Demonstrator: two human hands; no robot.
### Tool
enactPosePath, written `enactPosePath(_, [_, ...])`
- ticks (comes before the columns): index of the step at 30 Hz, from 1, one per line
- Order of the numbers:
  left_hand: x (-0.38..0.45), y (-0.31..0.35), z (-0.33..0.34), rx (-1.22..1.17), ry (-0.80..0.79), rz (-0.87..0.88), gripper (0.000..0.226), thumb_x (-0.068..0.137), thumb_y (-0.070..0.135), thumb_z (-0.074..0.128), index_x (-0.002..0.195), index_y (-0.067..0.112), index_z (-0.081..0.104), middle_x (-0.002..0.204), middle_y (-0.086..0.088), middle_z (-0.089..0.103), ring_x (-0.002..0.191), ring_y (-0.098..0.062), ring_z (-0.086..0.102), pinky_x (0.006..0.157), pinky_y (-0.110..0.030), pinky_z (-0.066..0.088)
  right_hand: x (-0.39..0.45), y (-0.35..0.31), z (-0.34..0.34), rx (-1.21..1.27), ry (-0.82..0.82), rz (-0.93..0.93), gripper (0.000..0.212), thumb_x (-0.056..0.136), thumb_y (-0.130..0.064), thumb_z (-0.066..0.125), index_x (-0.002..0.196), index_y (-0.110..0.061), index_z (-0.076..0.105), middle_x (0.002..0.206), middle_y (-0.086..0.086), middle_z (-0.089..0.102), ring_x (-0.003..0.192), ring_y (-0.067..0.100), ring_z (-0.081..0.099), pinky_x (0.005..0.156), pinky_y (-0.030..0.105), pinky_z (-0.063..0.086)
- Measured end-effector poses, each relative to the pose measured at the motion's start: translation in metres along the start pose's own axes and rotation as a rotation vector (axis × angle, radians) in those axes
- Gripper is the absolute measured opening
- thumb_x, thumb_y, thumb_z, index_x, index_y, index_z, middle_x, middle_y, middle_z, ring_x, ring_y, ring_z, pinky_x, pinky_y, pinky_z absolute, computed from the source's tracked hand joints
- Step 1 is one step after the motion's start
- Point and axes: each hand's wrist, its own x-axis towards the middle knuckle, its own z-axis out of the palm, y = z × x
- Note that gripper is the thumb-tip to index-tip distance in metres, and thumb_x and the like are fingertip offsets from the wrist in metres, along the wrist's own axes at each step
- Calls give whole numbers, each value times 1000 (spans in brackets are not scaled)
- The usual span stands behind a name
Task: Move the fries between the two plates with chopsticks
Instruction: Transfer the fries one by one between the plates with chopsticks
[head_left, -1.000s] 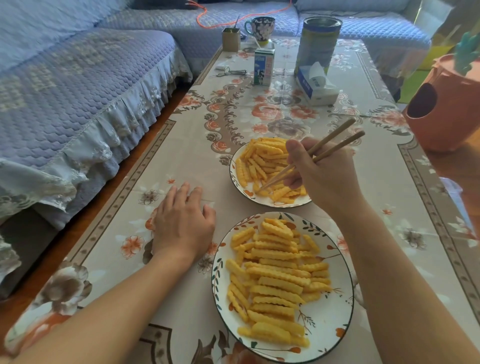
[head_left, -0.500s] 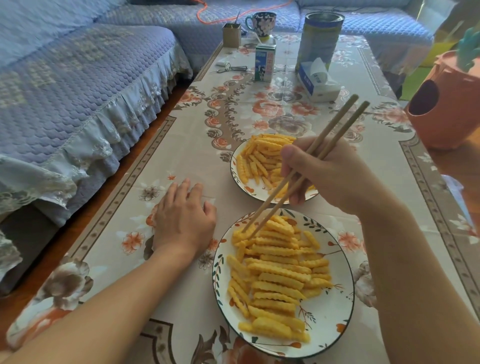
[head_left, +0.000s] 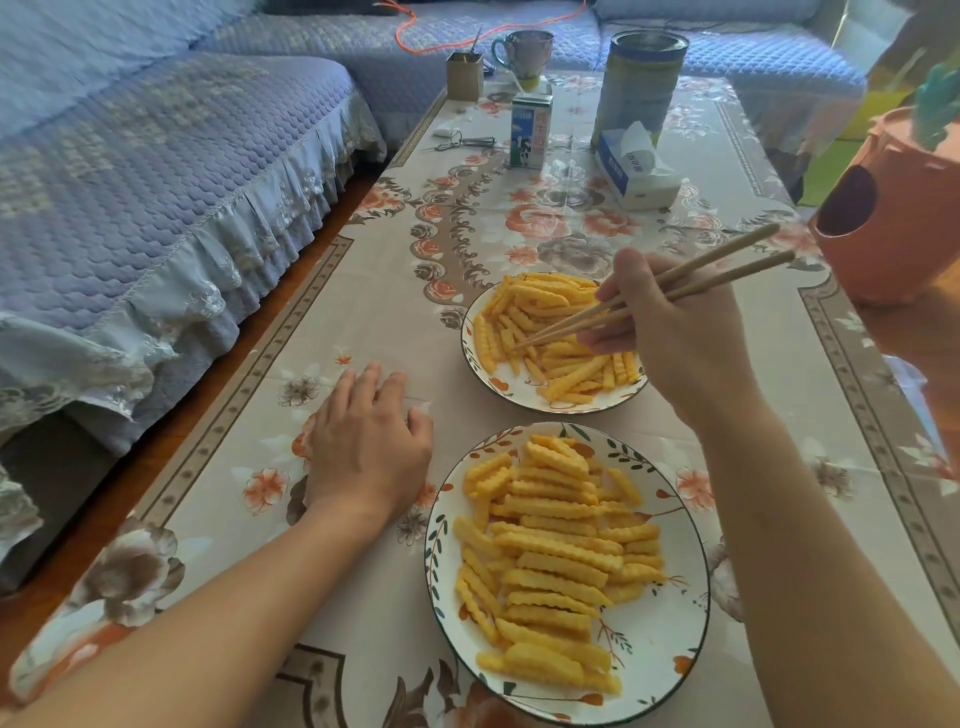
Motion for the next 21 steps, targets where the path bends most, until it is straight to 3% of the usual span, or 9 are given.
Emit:
enactPosePath(9, [0, -1, 0, 1, -9, -5, 59, 99, 43, 35, 155, 23, 39, 164, -5, 32, 154, -25, 20, 125, -45, 17, -7, 15, 28, 30, -40, -1, 32, 104, -27, 56, 84, -6, 69, 75, 20, 73, 63, 26, 75, 58, 36, 64])
enactPosePath(13, [0, 0, 0, 6, -7, -1, 59, 99, 41, 36, 155, 22, 39, 164, -5, 32, 154, -25, 20, 125, -45, 16, -4, 11, 17, 20, 37, 25, 37, 104, -29, 57, 84, 0, 69, 66, 16, 71, 57, 30, 73, 53, 35, 62])
enactPosePath(17, [0, 1, -1, 0, -8, -2, 60, 98, 42, 35, 155, 23, 38, 164, -5, 32, 154, -25, 20, 125, -45, 17, -4, 12, 19, 28, 75, -2, 38, 104, -29, 58, 87, 3, 69, 71, 23, 70, 56, 32, 73, 50, 34, 61])
enactPosePath(21, [0, 0, -1, 8, -13, -1, 60, 99, 43, 33, 156, 24, 37, 165, -4, 30, 154, -24, 18, 126, -44, 15, -6, 14, 24, -3, 36, 11, 31, 103, -28, 59, 84, -6, 70, 68, 13, 70, 55, 28, 73, 50, 31, 60])
